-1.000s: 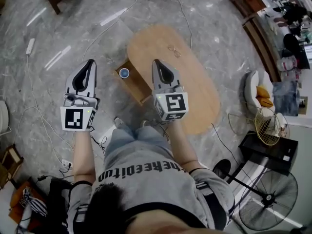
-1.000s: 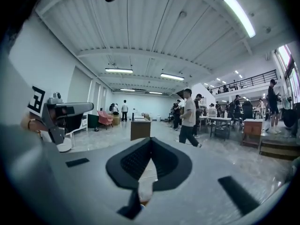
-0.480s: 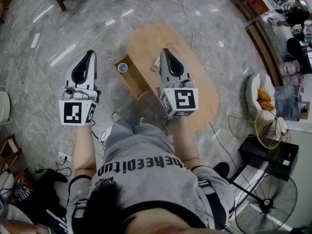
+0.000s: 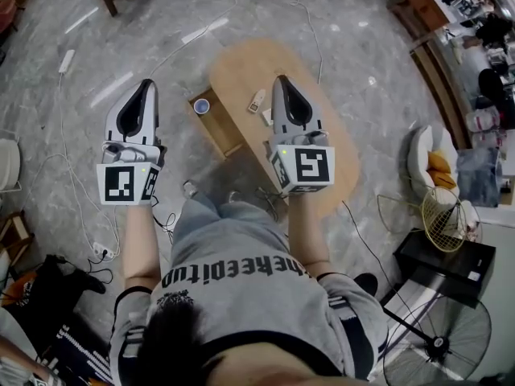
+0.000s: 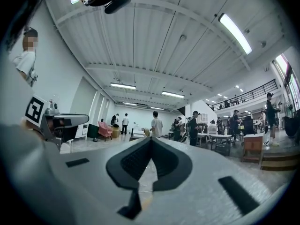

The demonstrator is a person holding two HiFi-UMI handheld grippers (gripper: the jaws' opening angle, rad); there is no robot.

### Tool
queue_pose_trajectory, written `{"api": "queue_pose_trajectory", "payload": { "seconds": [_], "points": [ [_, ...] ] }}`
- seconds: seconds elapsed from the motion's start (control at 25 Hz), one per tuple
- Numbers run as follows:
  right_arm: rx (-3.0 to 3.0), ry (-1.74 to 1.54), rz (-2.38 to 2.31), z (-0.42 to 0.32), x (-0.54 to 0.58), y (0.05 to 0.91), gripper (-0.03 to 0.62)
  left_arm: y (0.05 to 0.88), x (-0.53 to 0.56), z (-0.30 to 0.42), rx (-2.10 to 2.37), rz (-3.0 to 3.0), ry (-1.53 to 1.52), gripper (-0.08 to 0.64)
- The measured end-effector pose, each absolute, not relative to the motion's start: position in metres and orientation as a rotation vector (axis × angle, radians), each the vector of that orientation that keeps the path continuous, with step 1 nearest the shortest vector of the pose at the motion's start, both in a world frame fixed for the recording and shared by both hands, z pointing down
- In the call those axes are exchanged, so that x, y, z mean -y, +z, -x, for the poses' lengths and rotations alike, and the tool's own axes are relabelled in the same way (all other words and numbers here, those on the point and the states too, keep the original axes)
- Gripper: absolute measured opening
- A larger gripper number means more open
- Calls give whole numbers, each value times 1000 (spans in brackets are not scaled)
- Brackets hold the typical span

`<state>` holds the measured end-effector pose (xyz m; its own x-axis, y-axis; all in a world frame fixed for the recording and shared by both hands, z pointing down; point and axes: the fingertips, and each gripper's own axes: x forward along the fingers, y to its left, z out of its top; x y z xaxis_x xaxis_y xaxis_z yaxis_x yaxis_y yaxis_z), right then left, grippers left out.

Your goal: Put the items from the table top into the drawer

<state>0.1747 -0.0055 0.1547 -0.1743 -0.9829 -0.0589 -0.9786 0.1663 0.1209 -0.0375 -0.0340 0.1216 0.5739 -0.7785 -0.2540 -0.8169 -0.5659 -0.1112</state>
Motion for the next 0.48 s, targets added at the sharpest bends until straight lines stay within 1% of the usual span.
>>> {"api": "queue_pose_trajectory", "payload": {
  "seconds": [0.48],
  "points": [
    [2418, -249, -1965, -186, -21, 145, 0, 111, 1, 26, -1367, 2542, 270, 11]
  ]
}}
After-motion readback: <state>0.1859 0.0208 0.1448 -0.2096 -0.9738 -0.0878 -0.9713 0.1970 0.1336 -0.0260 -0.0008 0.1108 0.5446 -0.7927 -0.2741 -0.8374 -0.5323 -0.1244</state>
